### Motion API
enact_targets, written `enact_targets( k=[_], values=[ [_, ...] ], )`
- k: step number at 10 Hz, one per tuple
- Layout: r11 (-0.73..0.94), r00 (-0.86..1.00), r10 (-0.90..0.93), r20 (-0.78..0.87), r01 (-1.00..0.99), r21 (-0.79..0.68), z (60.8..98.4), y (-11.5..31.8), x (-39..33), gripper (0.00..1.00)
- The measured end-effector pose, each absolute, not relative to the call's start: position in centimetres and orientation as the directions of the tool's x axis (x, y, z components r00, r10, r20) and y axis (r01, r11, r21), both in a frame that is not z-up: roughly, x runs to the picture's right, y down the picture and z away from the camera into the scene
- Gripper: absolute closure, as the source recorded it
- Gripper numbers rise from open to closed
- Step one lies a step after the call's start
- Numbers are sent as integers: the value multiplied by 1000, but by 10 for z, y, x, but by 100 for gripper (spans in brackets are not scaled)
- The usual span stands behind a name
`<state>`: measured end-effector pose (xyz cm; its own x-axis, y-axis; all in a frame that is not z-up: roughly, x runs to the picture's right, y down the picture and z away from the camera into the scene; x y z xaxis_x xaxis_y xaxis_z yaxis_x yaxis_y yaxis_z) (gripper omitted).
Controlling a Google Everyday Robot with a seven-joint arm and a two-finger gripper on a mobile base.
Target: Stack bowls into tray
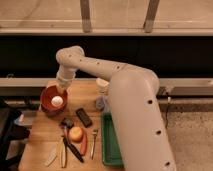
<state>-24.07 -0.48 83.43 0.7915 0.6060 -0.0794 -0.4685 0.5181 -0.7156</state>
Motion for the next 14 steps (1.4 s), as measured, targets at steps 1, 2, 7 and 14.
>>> enact_targets(
  k=[1, 2, 7, 14],
  values=[
    [513, 792, 605, -77, -462, -723, 846, -11, -246, 98],
    [504, 794, 602, -80, -456, -734, 857, -9, -248, 91],
    [455, 797, 597, -97, -435, -777, 886, 12, -255, 42],
    [457, 796, 597, -96, -436, -775, 884, 13, -254, 29]
  ],
)
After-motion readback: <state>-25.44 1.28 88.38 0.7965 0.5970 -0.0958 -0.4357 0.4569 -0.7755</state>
